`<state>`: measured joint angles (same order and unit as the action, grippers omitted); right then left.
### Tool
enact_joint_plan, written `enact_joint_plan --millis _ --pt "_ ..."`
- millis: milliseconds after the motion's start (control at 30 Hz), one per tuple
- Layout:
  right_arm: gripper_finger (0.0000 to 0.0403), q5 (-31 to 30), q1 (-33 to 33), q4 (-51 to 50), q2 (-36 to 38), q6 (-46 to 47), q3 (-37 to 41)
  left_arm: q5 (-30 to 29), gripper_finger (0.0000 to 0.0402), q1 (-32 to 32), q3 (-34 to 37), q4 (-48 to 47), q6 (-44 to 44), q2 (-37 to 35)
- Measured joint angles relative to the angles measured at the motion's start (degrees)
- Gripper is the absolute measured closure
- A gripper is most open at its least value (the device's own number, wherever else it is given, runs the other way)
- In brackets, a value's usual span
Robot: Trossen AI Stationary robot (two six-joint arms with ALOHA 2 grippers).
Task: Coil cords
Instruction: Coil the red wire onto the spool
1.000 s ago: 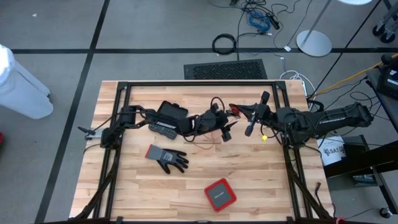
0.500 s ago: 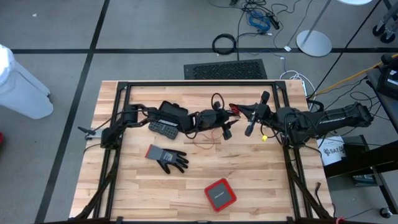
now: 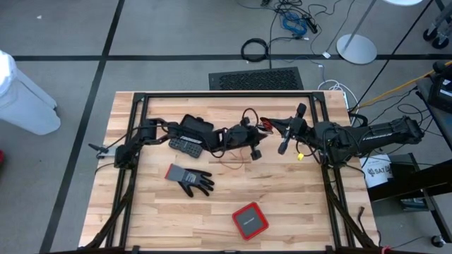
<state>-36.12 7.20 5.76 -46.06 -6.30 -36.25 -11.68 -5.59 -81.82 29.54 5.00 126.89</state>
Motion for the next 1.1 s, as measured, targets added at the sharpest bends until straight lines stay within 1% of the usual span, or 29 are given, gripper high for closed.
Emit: enact_joint_plan --millis 133,267,400,633,767,900,1000,1100 --pt "0.0403 -0.1 0.0 -0.1 0.0 -0.4 0.0 -0.4 0.0398 1.0 0.0 -7.5 0.0 0.0" --pt "0.0403 -0.2 0.0 -0.2 0.6 -0.8 0.0 -1.5 0.0399 3.1 0.0 -17.0 0.1 0.0" --pt "0.0403 -0.1 0.0 0.0 1.4 -1.1 0.0 -3.4 0.0400 5.8 0.0 -26.7 0.2 -0.2" --pt "0.0403 0.0 0.0 -0.9 2.2 -1.0 0.0 -8.4 0.0401 11.0 0.0 -39.6 0.1 -2.3" --pt "0.0403 0.0 0.0 -1.1 2.3 -0.9 0.0 -10.1 0.0401 13.7 0.1 -46.5 -0.2 -5.5" --pt "0.0403 0.1 0.0 -1.2 2.5 -0.8 0.0 -10.6 0.0401 15.9 0.1 -53.8 -3.0 -9.8" --pt "0.0403 0.2 0.0 -1.3 2.5 -0.8 0.0 -10.5 0.0401 17.4 0.1 -58.9 -5.7 -13.3" --pt "0.0403 0.5 0.0 -1.3 2.5 -0.8 0.0 -8.6 0.0396 19.0 0.1 -63.6 -8.4 -16.8"
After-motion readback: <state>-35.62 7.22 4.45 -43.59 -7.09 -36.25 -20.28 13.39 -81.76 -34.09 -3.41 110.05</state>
